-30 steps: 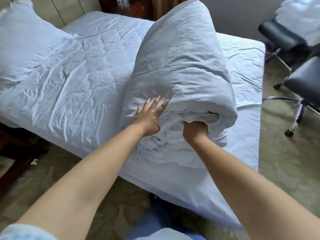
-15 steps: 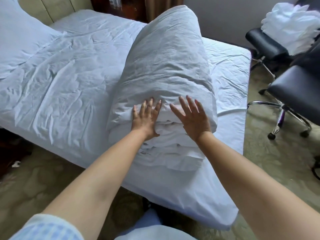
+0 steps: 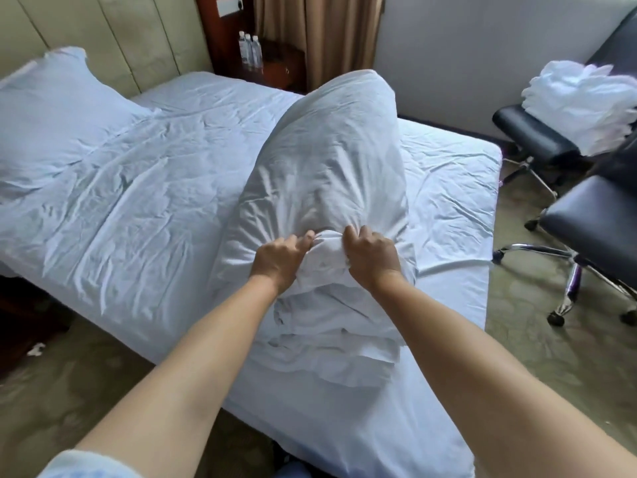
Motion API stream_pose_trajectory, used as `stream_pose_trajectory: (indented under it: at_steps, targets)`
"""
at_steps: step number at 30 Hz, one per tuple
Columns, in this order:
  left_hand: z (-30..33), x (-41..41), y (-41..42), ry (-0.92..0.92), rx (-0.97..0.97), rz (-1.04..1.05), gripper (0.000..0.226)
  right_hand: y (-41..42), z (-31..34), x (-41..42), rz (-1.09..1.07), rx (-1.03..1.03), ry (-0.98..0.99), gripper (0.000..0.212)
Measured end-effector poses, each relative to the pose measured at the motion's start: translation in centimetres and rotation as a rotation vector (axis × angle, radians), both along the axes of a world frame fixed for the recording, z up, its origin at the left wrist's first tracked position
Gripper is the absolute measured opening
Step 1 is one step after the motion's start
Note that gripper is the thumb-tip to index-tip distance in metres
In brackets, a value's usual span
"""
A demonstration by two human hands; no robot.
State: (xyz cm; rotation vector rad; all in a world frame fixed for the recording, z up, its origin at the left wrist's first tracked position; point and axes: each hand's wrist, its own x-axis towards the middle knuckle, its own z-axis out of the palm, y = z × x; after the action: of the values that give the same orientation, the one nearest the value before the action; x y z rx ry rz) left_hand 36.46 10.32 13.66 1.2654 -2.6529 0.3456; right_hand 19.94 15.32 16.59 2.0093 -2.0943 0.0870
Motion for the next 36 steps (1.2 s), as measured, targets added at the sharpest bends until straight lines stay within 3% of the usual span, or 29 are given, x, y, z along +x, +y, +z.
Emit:
stream_pose_trajectory:
  at_steps: [4,7,8,10,12,15,23,25,28,33,36]
  targets:
    - [3.3,-0.6,2.8,0.037,-0.073,0.014,0.078,2.5,4.3,-1.8,0.127,-0.021,-0.138,0.039]
    - [2.4,-2.8,6.4,-0.009,-0.117,0.043,0.057,6.2,2.5,-4.8,0.175,-0.050,-0.236,0.036]
    - [1.9,-3.8,7.5,-0.046,-0.069,0.053,0.055,7.3,0.9,-6.1,0.190,0.027,-0.255,0.034]
    - [0.8,-6.1,9.5,-0.128,0.227,0.172,0.066,8.7,-2.4,-8.8,0.190,0.254,-0.225,0.032]
    - [-0.2,-7.9,10.8,-0.207,0.488,0.328,0.075,8.9,-4.5,-10.7,0.151,0.357,-0.243,0.031]
    - [-0.9,-9.3,11.3,-0.152,0.579,0.426,0.076,7.5,-5.7,-11.4,0.142,0.459,-0.276,0.035]
    - [-4.7,-8.4,6.4,-0.245,0.824,0.468,0.067,4.1,-10.6,-11.2,0.210,0.786,-0.225,0.097]
    - [-5.7,-8.8,6.6,-0.281,0.842,0.493,0.068,4.4,-12.0,-11.1,0.244,0.793,-0.172,0.097]
    - [-6.3,-10.5,7.7,-0.324,0.845,0.560,0.073,5.0,-13.0,-11.9,0.316,0.744,-0.173,0.080]
    - [-4.2,-14.3,8.0,-0.146,0.901,0.783,0.073,3.9,-11.3,-15.5,0.574,0.682,-0.292,0.075]
    - [-2.8,-16.9,9.0,-0.101,0.866,0.911,0.073,2.5,-9.1,-18.1,0.740,0.548,-0.333,0.062]
